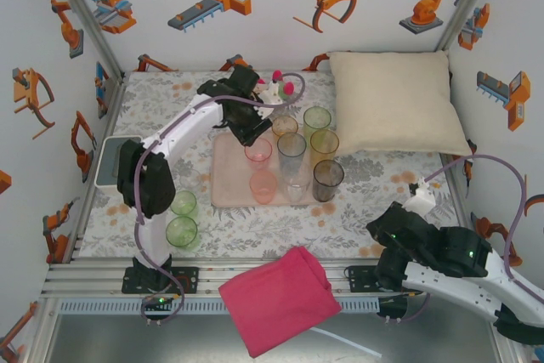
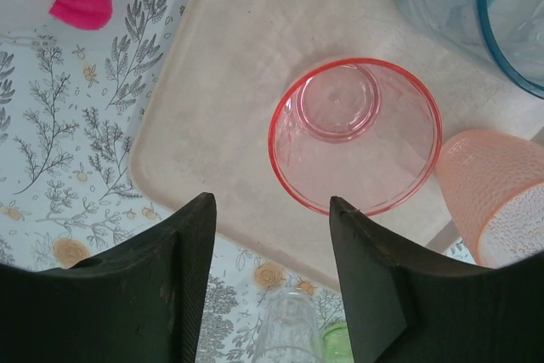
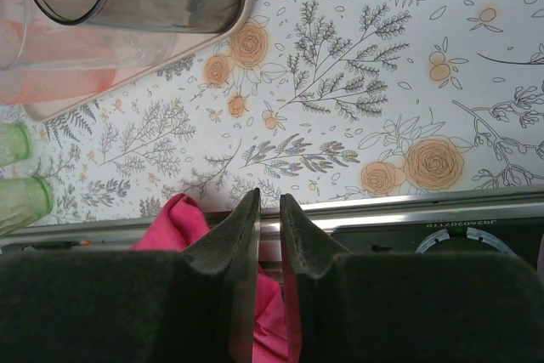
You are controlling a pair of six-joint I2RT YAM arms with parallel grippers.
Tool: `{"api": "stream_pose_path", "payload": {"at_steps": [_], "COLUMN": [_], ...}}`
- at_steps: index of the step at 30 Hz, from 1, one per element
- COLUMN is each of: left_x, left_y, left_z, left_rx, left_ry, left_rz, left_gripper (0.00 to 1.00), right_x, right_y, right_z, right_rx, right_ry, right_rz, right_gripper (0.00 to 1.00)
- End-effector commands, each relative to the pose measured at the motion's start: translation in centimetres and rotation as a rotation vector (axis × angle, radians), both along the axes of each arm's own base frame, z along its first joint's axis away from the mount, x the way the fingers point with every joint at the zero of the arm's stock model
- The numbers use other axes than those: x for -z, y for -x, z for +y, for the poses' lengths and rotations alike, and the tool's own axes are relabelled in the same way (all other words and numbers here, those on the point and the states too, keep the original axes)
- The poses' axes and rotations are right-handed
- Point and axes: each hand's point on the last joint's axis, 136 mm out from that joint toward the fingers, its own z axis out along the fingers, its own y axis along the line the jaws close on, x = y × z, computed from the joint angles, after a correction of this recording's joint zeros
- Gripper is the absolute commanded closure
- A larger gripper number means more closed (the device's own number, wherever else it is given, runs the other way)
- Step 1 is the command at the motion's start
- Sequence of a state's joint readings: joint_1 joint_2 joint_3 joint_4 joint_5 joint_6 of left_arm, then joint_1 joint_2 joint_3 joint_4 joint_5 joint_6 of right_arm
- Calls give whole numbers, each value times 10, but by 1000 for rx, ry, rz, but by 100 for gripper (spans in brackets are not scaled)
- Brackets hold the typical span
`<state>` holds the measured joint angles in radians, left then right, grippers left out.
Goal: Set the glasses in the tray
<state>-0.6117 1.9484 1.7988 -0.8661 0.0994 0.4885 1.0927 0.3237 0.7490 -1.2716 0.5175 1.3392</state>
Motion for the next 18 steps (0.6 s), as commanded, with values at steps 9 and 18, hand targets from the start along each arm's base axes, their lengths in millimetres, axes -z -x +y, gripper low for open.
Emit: {"api": "stream_pose_path", "payload": {"at_steps": [9, 18], "left_x": [-61, -68], "left_y": [50, 123], "left_z": [37, 77], "left_rx": [49, 186], "left_ry": [21, -31], "left_rz": [-32, 30], "left_gripper": [41, 41], "right_x": [-6, -5], "right_y": [-3, -2], "right_z": [-9, -11], "right_rx": [27, 29], "right_ry": [-4, -3], "right_rz": [-43, -46], "right_gripper": [80, 80]}}
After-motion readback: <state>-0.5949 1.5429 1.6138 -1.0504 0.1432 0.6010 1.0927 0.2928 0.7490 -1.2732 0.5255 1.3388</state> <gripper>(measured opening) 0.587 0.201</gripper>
